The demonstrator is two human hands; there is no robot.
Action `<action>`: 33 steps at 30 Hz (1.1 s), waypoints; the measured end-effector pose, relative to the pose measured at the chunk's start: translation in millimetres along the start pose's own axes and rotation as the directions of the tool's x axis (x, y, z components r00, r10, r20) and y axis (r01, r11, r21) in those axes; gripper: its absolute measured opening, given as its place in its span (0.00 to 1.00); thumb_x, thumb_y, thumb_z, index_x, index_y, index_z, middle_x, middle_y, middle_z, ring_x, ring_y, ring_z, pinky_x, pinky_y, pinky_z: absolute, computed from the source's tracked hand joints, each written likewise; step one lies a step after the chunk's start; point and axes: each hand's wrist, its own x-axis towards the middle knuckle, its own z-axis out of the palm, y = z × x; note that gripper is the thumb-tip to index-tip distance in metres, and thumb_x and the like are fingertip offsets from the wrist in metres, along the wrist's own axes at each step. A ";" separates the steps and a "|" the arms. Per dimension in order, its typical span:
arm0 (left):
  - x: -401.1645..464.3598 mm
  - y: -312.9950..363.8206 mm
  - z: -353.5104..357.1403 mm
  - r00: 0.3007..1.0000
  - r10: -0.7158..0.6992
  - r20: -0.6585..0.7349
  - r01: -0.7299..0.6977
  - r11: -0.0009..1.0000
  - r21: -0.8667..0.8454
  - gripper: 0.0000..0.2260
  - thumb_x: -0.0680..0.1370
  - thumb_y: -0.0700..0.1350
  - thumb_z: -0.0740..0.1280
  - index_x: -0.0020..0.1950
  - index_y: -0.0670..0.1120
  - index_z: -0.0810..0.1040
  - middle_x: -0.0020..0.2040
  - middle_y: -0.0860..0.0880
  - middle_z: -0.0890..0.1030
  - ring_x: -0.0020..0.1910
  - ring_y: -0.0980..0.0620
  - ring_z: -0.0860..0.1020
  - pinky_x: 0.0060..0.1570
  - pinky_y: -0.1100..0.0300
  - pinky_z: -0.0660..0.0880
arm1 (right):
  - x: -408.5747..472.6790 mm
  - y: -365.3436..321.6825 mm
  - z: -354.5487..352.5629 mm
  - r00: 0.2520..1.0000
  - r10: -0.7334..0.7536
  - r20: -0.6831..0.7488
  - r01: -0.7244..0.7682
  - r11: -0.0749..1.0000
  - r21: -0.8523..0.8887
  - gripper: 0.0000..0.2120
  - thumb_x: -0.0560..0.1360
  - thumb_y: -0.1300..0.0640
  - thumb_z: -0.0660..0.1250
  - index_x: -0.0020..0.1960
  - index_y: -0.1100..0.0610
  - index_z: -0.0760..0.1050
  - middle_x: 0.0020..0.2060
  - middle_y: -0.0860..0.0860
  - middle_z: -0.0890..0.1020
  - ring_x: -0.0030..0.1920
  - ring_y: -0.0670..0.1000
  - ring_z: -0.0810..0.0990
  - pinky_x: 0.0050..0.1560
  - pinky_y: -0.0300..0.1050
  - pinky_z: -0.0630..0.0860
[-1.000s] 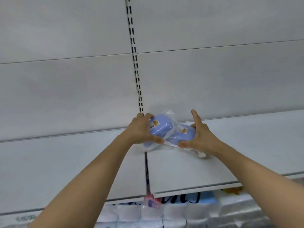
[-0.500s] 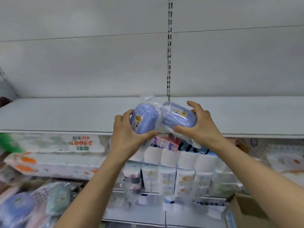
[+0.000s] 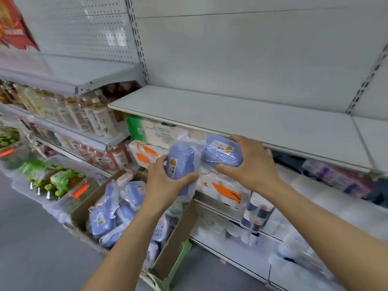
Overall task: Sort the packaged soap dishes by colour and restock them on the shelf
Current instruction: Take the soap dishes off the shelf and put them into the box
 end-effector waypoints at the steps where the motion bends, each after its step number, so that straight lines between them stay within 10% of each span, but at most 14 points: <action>1: 7.3 -18.2 -20.7 0.999 -0.041 -0.008 0.041 0.999 0.006 0.43 0.62 0.62 0.80 0.72 0.52 0.67 0.64 0.53 0.70 0.60 0.54 0.72 0.57 0.57 0.71 | 7.9 -18.9 25.3 0.999 0.002 0.038 -0.003 1.000 0.022 0.38 0.62 0.30 0.67 0.68 0.43 0.65 0.62 0.47 0.76 0.61 0.54 0.73 0.56 0.50 0.69; 20: 160.6 -366.0 -200.9 0.728 -0.673 -0.131 0.686 0.715 0.137 0.37 0.74 0.63 0.68 0.78 0.50 0.60 0.74 0.43 0.60 0.72 0.39 0.64 0.72 0.44 0.64 | 123.4 -166.1 333.0 0.848 0.272 0.455 -0.330 0.942 0.052 0.33 0.70 0.33 0.66 0.67 0.50 0.68 0.63 0.50 0.76 0.62 0.57 0.75 0.56 0.51 0.73; 26: 156.6 -407.1 -176.1 0.801 -0.591 0.096 0.411 0.660 0.629 0.27 0.80 0.62 0.56 0.78 0.57 0.58 0.75 0.47 0.60 0.73 0.41 0.61 0.71 0.46 0.61 | 158.0 -162.6 392.4 0.808 0.272 0.522 -0.309 0.951 -0.017 0.43 0.58 0.23 0.55 0.64 0.49 0.68 0.61 0.51 0.76 0.61 0.58 0.75 0.62 0.59 0.71; 33: 191.4 -379.2 -164.2 0.907 -0.420 -0.013 0.325 0.681 0.656 0.23 0.82 0.62 0.51 0.69 0.52 0.74 0.70 0.49 0.70 0.71 0.47 0.62 0.68 0.46 0.60 | 152.9 -151.1 409.0 0.779 0.307 0.546 -0.343 0.939 -0.039 0.35 0.71 0.27 0.58 0.69 0.49 0.66 0.65 0.51 0.74 0.66 0.57 0.72 0.65 0.57 0.62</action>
